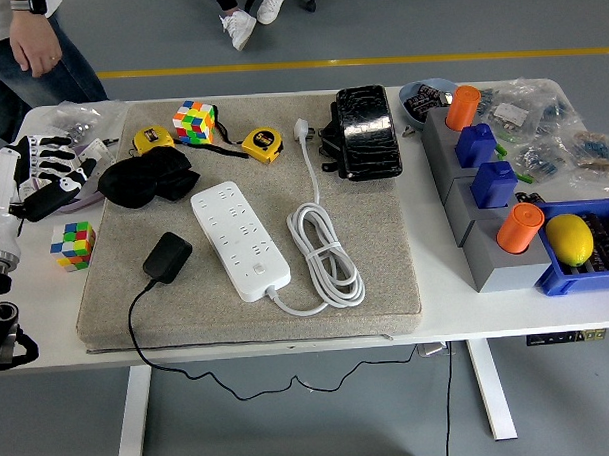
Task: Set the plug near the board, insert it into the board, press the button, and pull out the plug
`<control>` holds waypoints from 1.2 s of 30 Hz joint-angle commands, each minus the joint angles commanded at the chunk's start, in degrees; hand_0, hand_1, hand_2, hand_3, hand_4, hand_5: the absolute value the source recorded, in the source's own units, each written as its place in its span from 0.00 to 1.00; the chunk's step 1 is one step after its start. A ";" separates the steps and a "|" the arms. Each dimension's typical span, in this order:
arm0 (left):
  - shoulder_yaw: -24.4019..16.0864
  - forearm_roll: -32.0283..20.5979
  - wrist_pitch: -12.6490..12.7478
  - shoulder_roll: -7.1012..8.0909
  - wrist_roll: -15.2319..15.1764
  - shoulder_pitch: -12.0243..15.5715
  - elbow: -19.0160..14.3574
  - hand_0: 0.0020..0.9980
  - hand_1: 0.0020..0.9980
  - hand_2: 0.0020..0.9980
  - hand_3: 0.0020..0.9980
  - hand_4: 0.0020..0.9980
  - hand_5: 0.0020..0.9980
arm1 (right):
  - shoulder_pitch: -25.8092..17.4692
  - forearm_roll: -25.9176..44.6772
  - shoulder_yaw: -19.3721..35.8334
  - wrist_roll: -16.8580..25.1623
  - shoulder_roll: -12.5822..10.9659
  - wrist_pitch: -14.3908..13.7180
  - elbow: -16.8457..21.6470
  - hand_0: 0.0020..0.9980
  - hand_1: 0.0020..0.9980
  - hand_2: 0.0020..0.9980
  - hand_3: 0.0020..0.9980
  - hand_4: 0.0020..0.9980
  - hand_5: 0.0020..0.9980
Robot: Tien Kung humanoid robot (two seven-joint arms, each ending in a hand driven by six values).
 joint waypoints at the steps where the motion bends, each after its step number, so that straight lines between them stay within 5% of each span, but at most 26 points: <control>1: -0.43 0.09 -0.09 -0.06 0.13 -0.11 0.01 0.34 0.44 0.51 0.58 0.85 0.31 | 0.12 0.06 -0.22 -0.02 -0.04 0.04 -0.05 0.56 0.65 0.61 0.53 0.90 0.43; 36: -2.15 0.60 -1.24 -0.33 1.48 -0.38 -0.79 0.35 0.44 0.51 0.59 0.84 0.31 | 1.29 0.89 -3.26 0.08 -1.17 -0.06 -0.46 0.56 0.65 0.61 0.53 0.90 0.44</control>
